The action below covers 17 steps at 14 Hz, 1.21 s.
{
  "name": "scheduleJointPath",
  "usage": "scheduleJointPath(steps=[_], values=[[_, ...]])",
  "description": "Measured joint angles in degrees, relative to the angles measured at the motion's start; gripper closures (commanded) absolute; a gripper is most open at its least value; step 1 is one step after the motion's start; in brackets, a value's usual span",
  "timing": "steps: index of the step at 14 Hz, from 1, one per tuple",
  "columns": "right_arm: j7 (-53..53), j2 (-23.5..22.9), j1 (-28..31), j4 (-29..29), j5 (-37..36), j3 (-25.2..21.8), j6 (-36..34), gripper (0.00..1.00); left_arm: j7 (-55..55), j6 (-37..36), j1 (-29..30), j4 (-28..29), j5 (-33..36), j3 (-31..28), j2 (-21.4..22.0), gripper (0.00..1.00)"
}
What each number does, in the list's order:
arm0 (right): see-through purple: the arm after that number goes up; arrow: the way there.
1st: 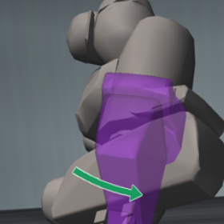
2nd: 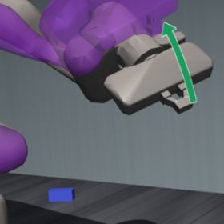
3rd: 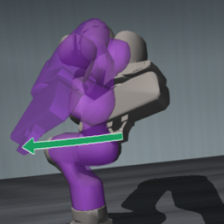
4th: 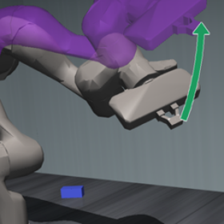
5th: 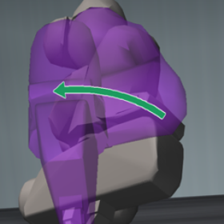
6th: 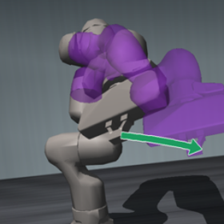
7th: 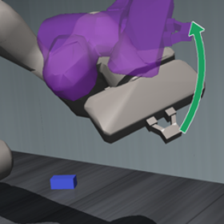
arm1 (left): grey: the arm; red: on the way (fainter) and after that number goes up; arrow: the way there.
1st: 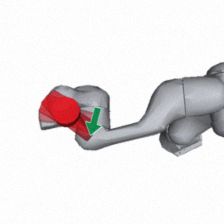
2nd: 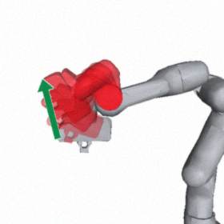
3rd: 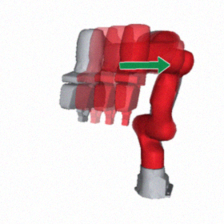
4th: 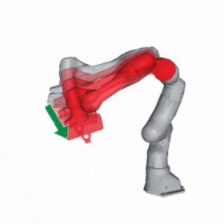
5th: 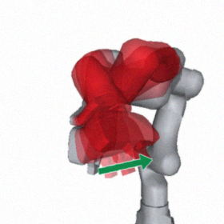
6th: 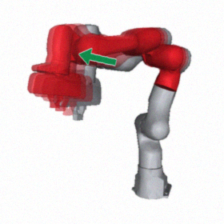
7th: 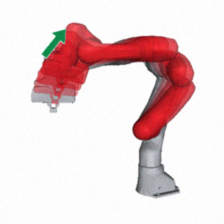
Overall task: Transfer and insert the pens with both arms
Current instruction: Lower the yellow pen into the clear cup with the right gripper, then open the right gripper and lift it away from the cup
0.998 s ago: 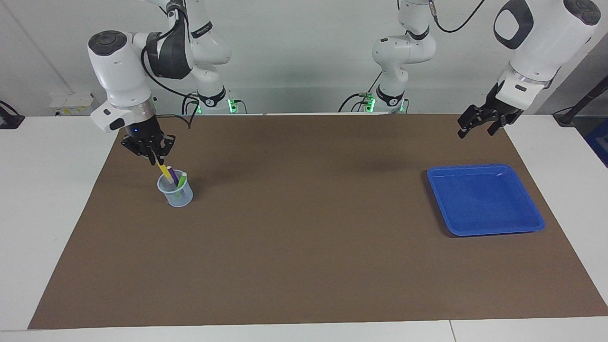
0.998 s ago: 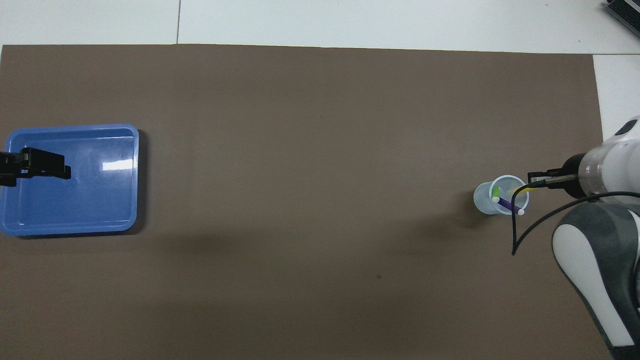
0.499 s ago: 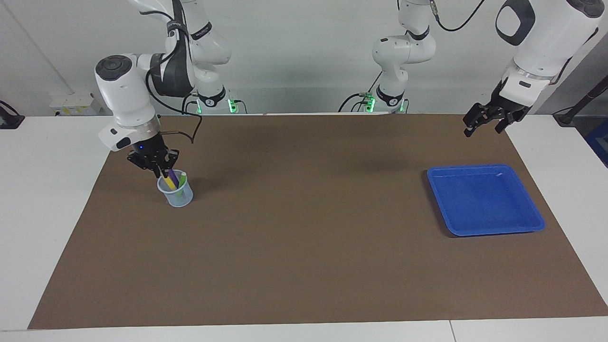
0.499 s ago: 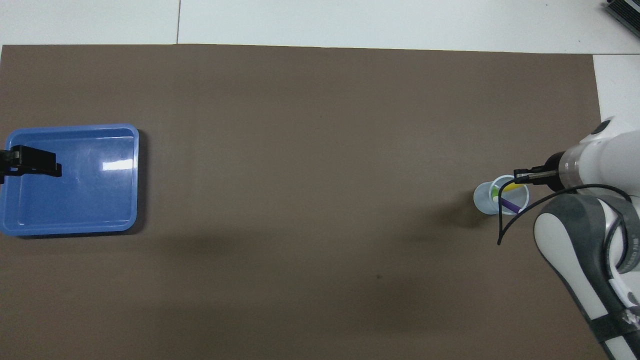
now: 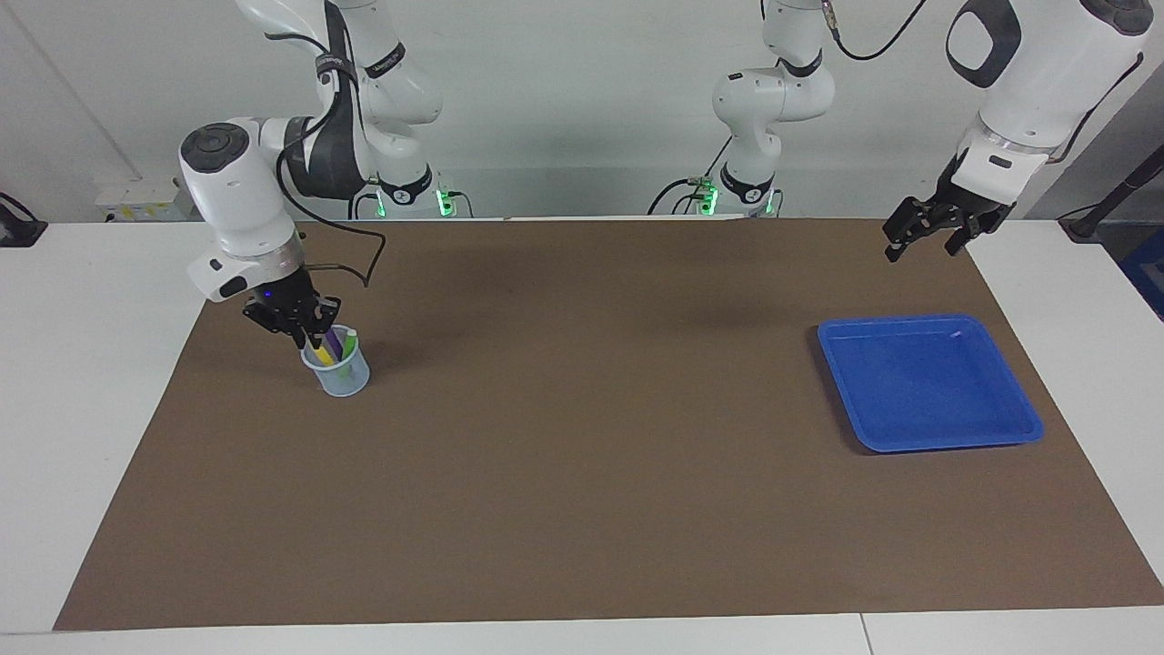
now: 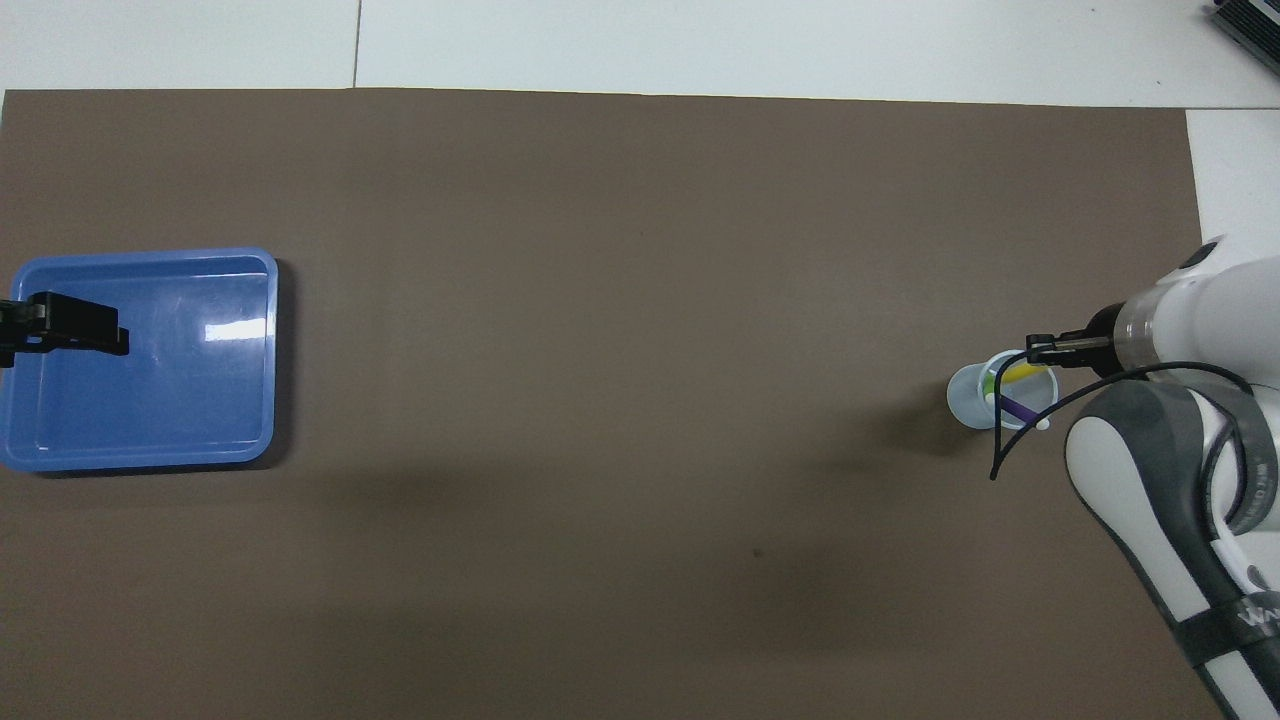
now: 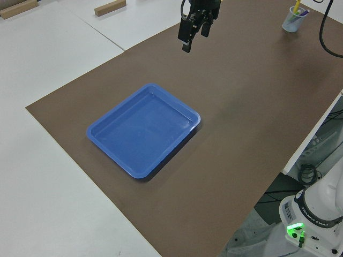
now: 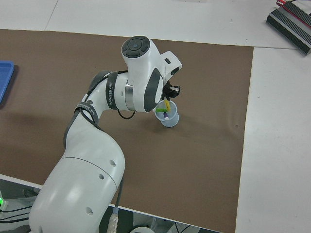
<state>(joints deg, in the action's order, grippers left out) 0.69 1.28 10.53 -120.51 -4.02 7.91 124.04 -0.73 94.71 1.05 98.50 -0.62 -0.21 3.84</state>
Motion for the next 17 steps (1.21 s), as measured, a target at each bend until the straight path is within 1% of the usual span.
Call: scheduleJointPath(steps=[8, 17], values=[[0.2, 0.1, 0.1, 0.8, 0.0, 0.0, -1.7, 0.0, 0.5, 0.0, -0.5, -0.8, 0.0, -0.1, -0.1, 0.0], [0.2, 0.5, 0.3, 7.9, 0.0, 0.0, -10.4, 0.0, 0.8, 0.0, -0.5, -0.8, 0.0, -0.2, -0.1, 0.0]])
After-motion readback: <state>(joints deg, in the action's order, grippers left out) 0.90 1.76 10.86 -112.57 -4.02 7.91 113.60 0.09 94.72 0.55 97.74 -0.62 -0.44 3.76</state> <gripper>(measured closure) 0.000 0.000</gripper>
